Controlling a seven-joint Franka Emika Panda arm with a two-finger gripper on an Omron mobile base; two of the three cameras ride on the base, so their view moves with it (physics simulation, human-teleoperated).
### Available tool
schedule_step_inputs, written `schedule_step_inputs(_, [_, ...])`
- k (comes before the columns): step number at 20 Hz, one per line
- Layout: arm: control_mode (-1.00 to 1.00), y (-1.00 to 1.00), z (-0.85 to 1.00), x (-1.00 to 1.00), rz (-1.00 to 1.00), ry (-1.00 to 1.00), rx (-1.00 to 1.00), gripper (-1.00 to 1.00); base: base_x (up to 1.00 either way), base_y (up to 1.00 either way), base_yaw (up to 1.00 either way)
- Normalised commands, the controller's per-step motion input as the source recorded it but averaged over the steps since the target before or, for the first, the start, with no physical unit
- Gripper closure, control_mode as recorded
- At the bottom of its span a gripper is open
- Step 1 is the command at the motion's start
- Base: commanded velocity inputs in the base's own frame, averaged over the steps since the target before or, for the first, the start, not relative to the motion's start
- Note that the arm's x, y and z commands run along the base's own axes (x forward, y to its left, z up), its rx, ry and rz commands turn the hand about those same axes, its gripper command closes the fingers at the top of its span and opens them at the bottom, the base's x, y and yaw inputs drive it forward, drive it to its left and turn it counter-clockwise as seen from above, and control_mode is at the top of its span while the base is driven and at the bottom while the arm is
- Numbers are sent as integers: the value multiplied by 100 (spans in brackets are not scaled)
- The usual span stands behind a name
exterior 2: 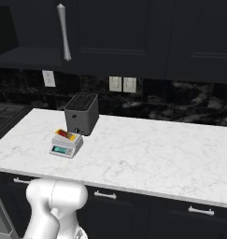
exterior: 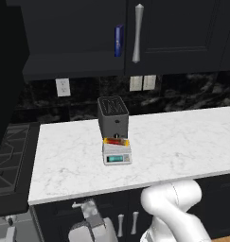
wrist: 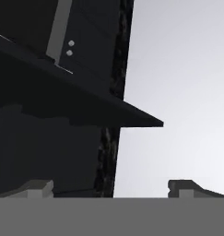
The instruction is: Pick the bar and place it on the digital scale for weighing, and close the cabinet.
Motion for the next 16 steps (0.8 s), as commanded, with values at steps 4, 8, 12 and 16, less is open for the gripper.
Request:
schedule_step_inputs(4, [-100,100,-2,-15,-13,4,1,-100,0,0,0])
schedule_step_inputs(8, [-100,96,-3,26,-8,23,12,-100,0,0,0])
schedule_step_inputs(12, [-100,94,-35,41,-5,14,24,-100,0,0,0])
schedule_step_inputs(16, [-100,83,-43,82,-9,16,22,-100,0,0,0])
